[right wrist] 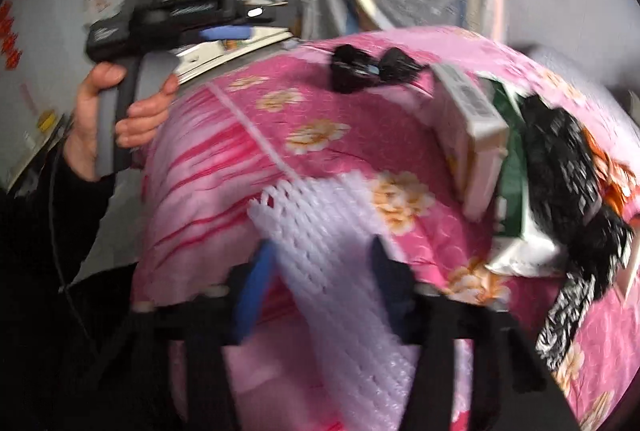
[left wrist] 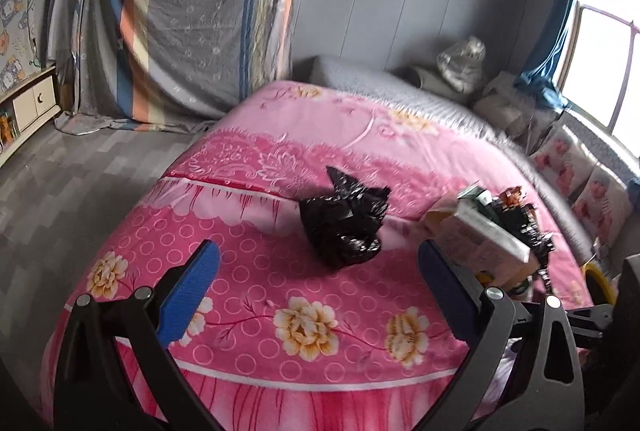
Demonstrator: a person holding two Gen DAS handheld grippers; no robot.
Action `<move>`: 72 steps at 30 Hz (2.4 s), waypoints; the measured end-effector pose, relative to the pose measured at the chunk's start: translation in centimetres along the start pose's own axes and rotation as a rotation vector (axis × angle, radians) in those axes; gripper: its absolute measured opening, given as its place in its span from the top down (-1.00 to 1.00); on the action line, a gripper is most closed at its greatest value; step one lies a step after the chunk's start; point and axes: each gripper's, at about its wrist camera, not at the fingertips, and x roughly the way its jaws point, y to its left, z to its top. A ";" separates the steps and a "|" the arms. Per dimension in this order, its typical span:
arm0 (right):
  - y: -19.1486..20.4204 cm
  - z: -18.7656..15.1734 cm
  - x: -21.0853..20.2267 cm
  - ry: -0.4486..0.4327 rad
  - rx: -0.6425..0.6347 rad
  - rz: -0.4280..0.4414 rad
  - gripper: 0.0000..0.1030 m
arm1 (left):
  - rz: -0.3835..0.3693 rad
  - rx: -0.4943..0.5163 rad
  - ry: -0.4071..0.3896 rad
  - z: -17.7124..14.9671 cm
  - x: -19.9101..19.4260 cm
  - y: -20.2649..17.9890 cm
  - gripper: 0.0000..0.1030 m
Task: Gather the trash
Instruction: 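Move both tools back over the trash on the bed, then grasp the white foam net with the right tool while the left tool grasps a black plastic bag, then carry the foam net and black bag over the yellow-rimmed bin with both tools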
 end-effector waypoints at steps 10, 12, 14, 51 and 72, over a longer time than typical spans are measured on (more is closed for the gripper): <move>-1.4 -1.3 -6.7 -0.174 0.153 0.143 0.78 | 0.110 0.082 0.109 2.0 5.3 -1.4 -0.84; -1.5 -1.7 -8.3 -0.205 0.163 0.138 0.78 | 0.104 0.078 0.134 2.3 6.3 -1.5 -0.84; -1.7 -2.2 -9.5 -0.227 0.180 0.152 0.78 | 0.111 0.077 0.162 2.4 7.5 -1.7 -0.84; -2.5 -7.3 -20.4 -0.475 0.345 0.022 0.77 | -0.084 0.244 -0.234 0.4 -13.8 -20.1 0.51; -7.1 -14.5 -29.6 -0.699 0.506 -0.302 0.77 | -0.311 0.429 -0.258 -1.7 -15.6 -30.9 0.51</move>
